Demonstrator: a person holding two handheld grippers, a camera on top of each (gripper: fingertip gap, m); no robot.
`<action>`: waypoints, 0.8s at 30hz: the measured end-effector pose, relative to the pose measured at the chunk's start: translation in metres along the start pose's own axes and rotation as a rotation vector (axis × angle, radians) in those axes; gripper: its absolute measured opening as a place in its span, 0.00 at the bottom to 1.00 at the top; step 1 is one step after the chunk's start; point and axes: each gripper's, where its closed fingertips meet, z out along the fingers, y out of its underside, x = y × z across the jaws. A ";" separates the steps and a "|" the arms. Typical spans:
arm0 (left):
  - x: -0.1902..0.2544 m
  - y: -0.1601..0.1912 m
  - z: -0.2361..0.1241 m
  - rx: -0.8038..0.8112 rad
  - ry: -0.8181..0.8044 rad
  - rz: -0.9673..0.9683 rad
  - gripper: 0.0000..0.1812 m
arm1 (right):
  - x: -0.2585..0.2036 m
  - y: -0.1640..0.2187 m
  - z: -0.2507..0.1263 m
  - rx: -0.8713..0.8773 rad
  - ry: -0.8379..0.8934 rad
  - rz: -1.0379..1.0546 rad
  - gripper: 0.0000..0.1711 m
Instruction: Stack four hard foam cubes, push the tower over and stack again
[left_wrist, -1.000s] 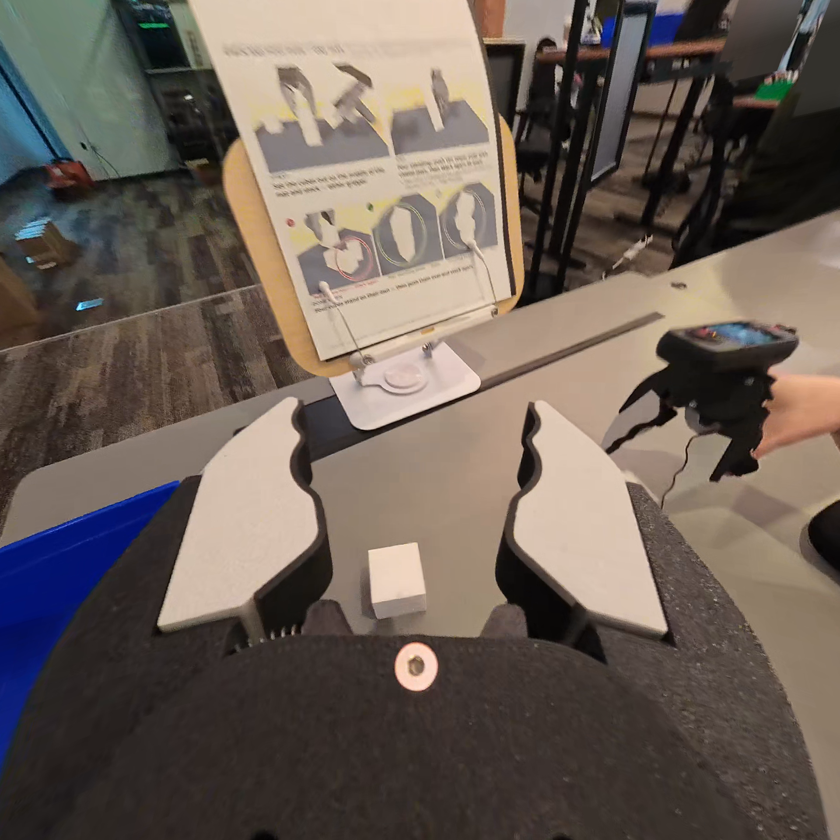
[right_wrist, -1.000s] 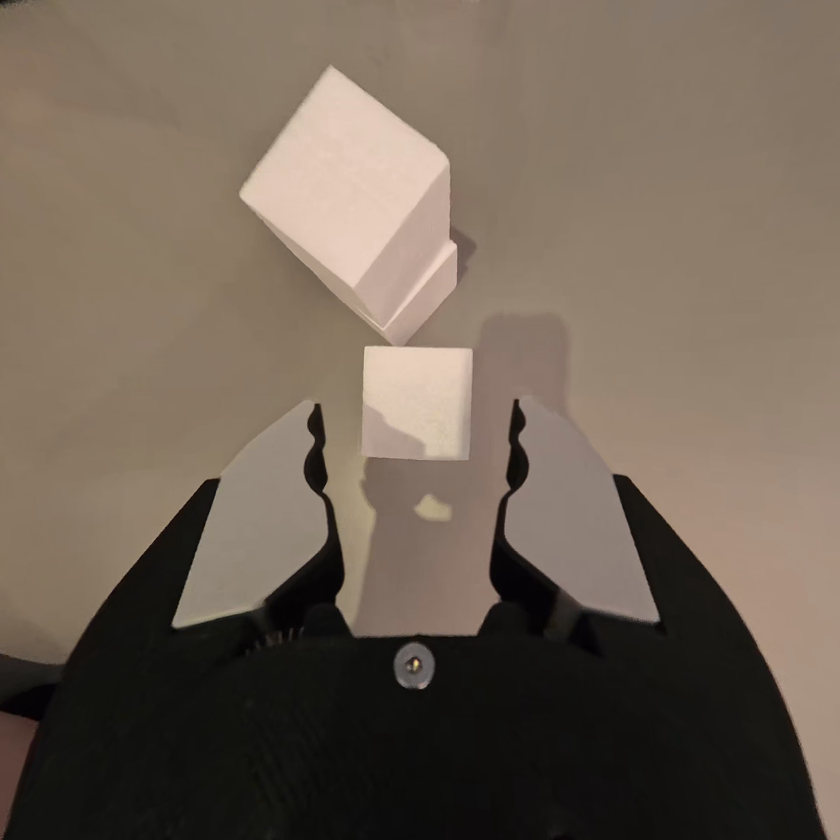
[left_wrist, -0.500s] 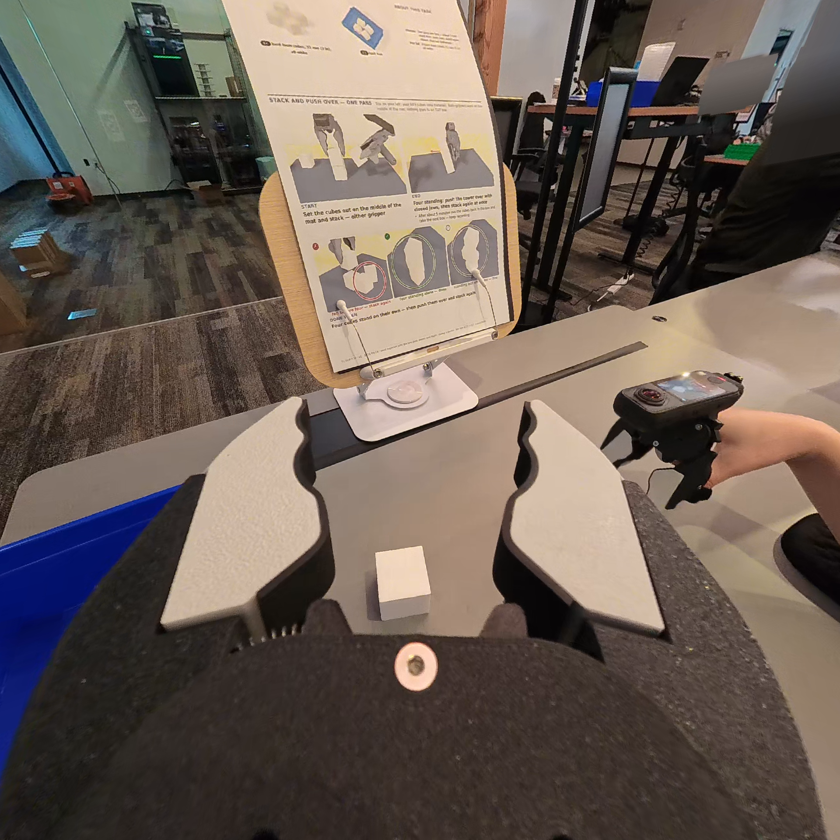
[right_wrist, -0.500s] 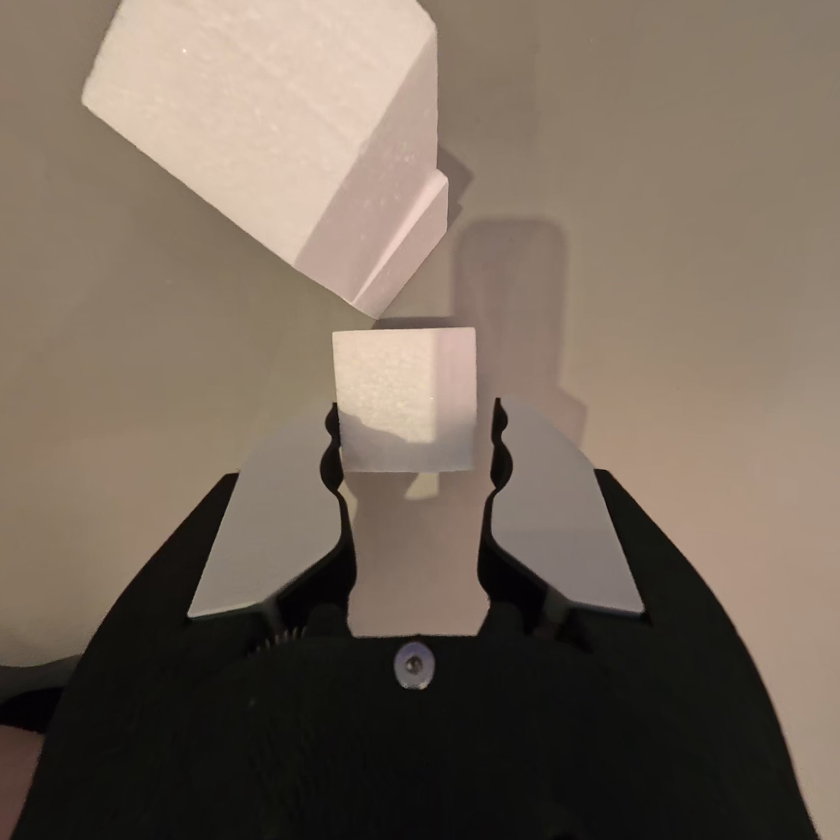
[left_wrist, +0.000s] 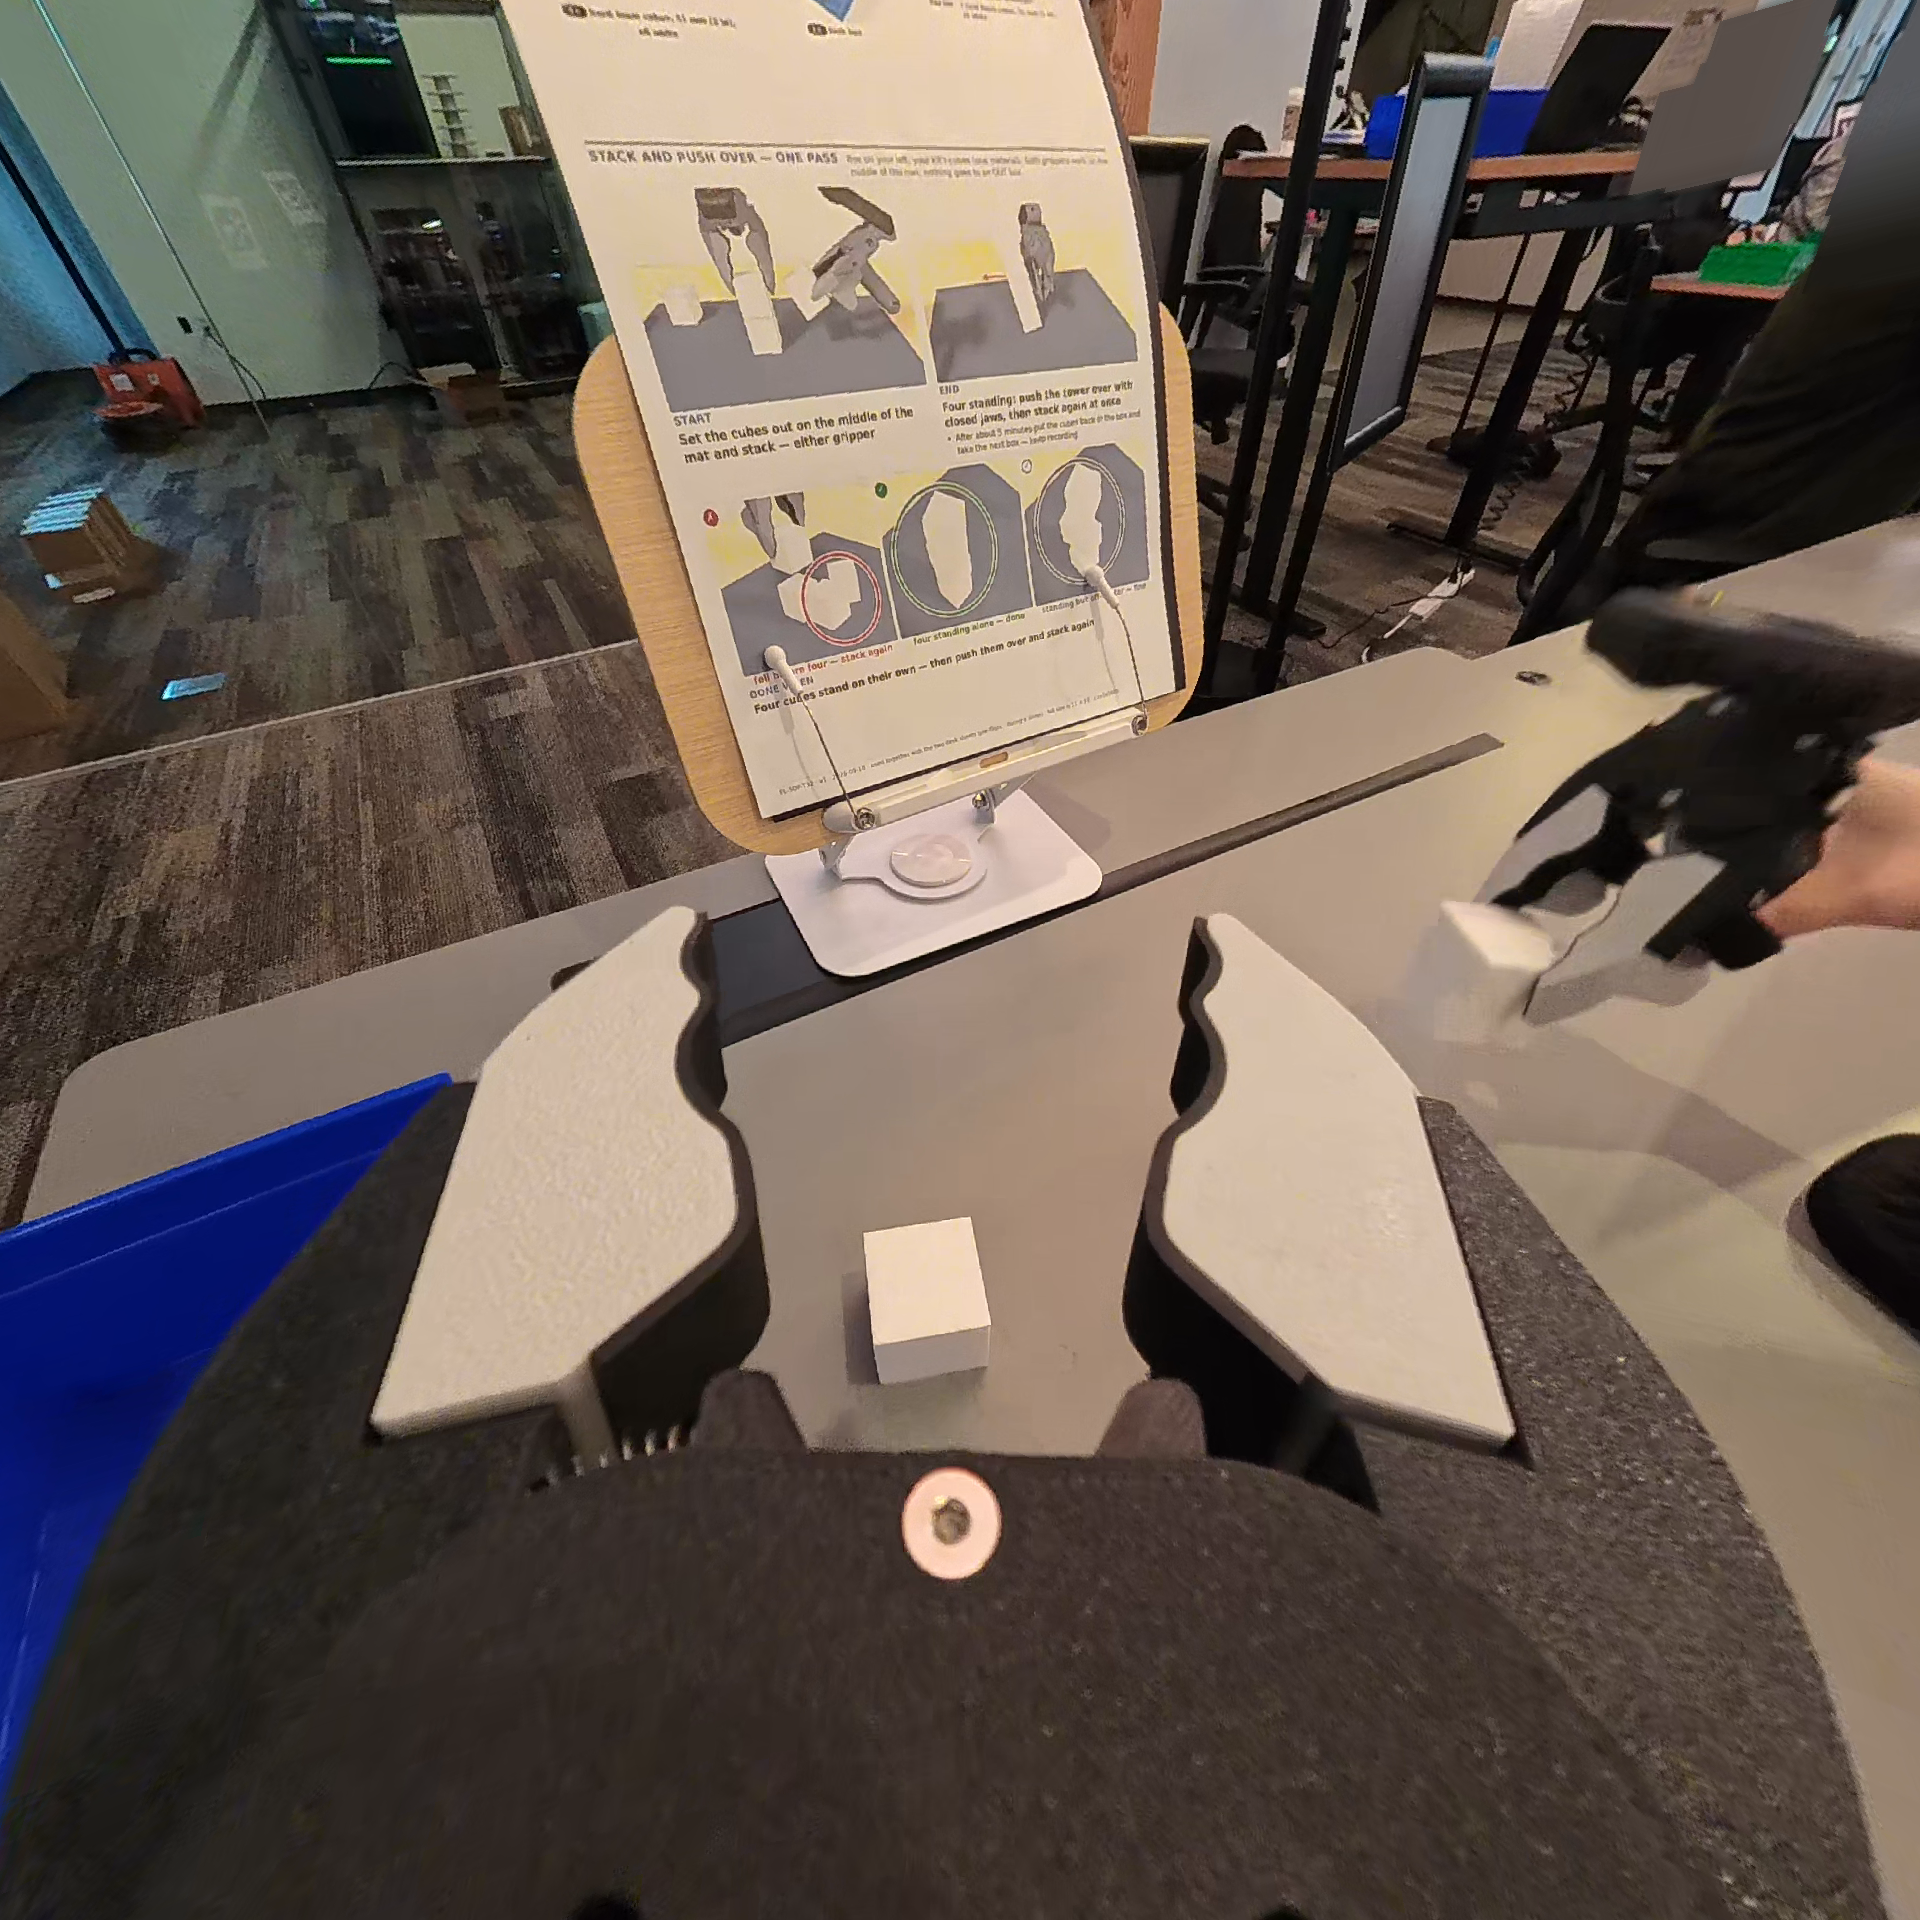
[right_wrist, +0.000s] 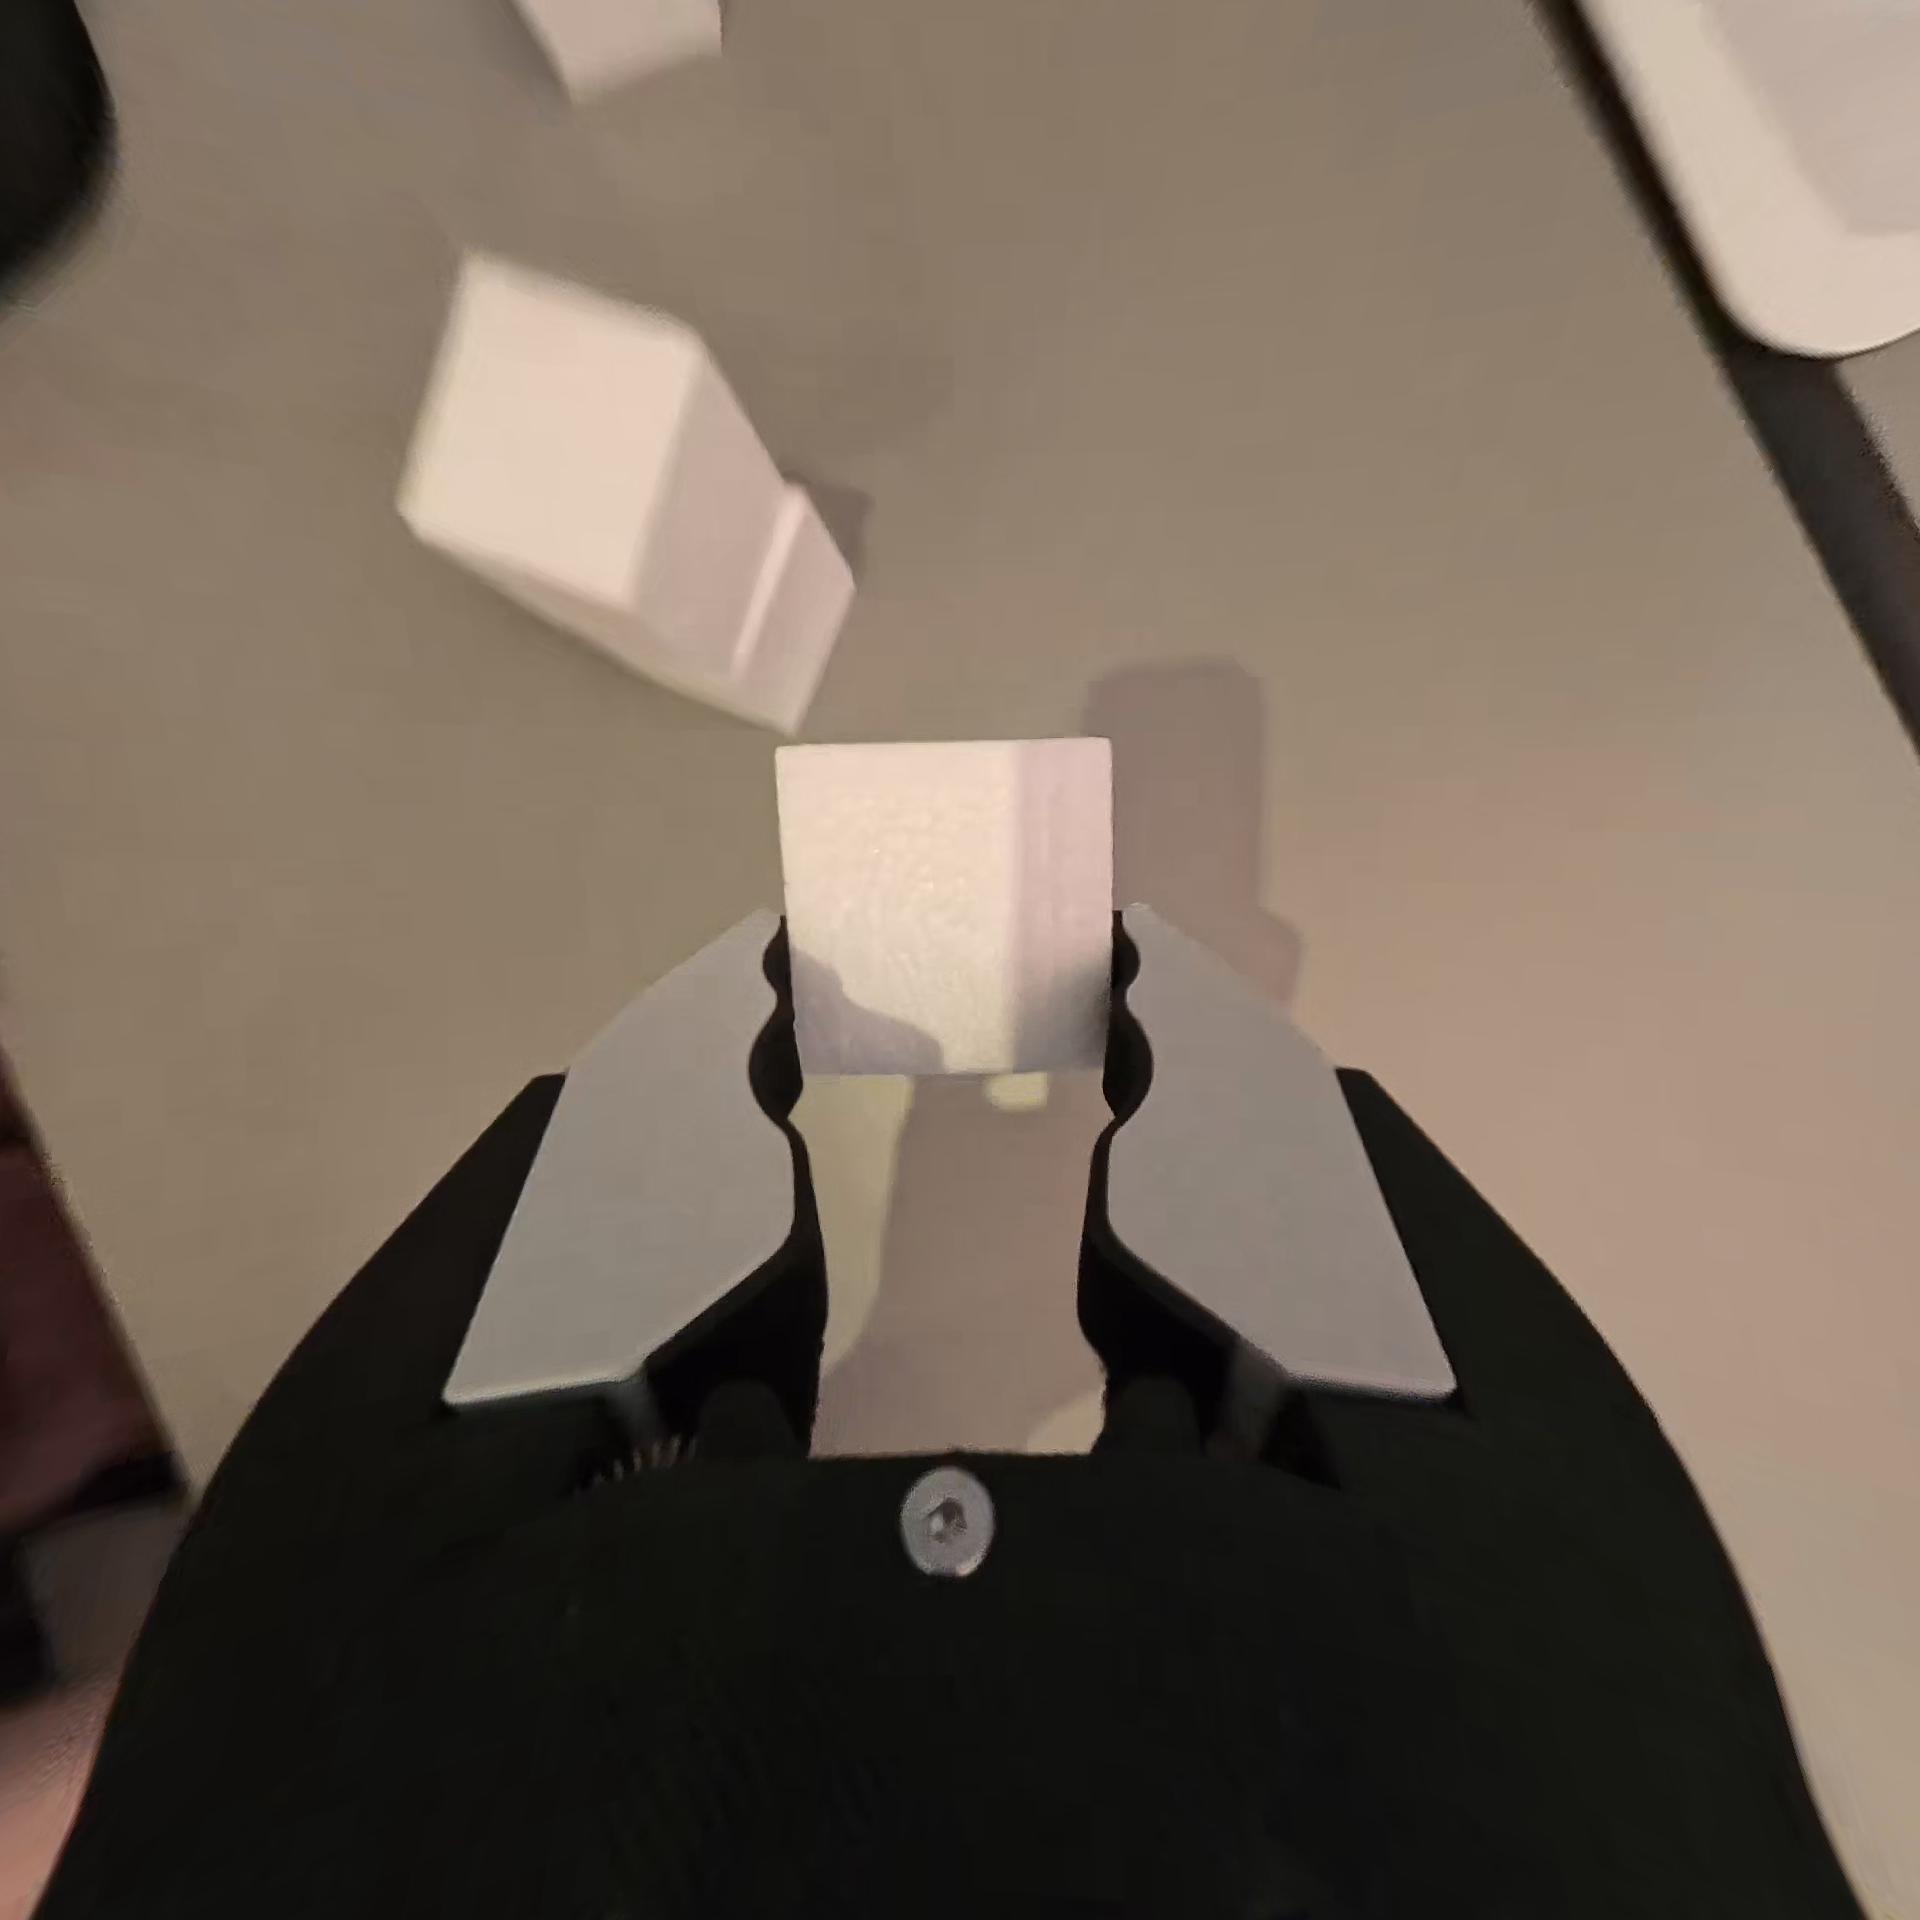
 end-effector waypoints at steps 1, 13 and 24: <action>0.000 0.001 0.001 -0.008 -0.003 0.005 0.47 | -0.008 -0.014 -0.008 0.045 -0.010 0.061 0.33; 0.013 0.015 0.015 -0.089 0.004 0.034 0.47 | -0.071 -0.078 0.007 0.117 0.172 0.249 0.34; 0.016 0.025 0.025 -0.138 0.001 0.053 0.47 | -0.075 -0.076 0.021 0.050 0.239 0.249 0.34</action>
